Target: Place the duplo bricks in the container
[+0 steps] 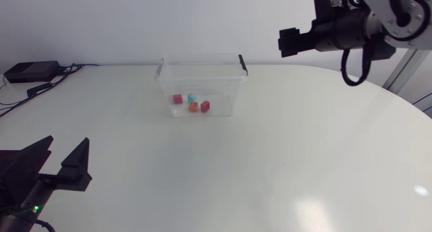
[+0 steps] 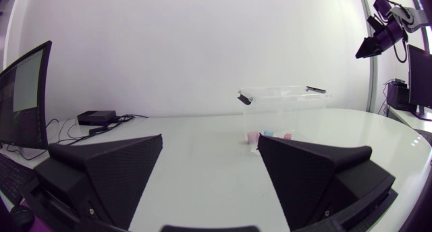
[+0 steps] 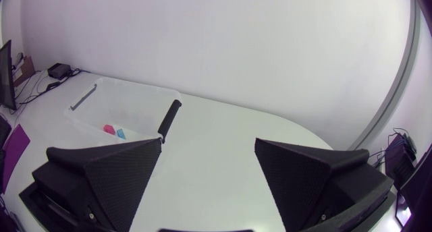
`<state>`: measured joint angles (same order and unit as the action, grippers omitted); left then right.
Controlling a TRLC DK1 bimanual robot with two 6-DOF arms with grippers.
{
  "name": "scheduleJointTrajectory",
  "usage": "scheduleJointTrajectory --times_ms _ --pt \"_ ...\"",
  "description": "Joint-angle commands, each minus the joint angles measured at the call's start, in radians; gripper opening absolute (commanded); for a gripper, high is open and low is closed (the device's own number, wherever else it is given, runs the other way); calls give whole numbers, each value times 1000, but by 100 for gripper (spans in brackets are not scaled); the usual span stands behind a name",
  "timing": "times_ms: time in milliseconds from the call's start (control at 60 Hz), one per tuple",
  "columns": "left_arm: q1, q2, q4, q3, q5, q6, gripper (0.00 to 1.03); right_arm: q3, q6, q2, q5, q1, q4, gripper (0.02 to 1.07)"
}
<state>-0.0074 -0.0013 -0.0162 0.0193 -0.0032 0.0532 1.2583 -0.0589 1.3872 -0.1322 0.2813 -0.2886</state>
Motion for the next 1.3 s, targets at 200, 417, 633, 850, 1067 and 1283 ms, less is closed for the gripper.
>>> scheduleJointTrajectory --times_ms 200,417,633,850,1067,1283 --pt "4 -11 9 -18 8 14 99 -338 -5 -343 -26 1 43 102" --pt "506 -11 10 -18 6 16 99 -589 -78 -605 -24 -8 106 102" --pt "873 -11 9 -18 3 16 99 -731 -136 -843 -6 -65 85 102" --pt "788 -11 9 -18 3 16 99 -752 -140 -955 -3 -73 34 102" --pt "685 -14 9 -18 -1 16 99 -754 -157 -962 -3 -105 29 102" --pt "412 -14 9 -18 -3 16 99 -762 -161 -964 -2 -113 39 102"
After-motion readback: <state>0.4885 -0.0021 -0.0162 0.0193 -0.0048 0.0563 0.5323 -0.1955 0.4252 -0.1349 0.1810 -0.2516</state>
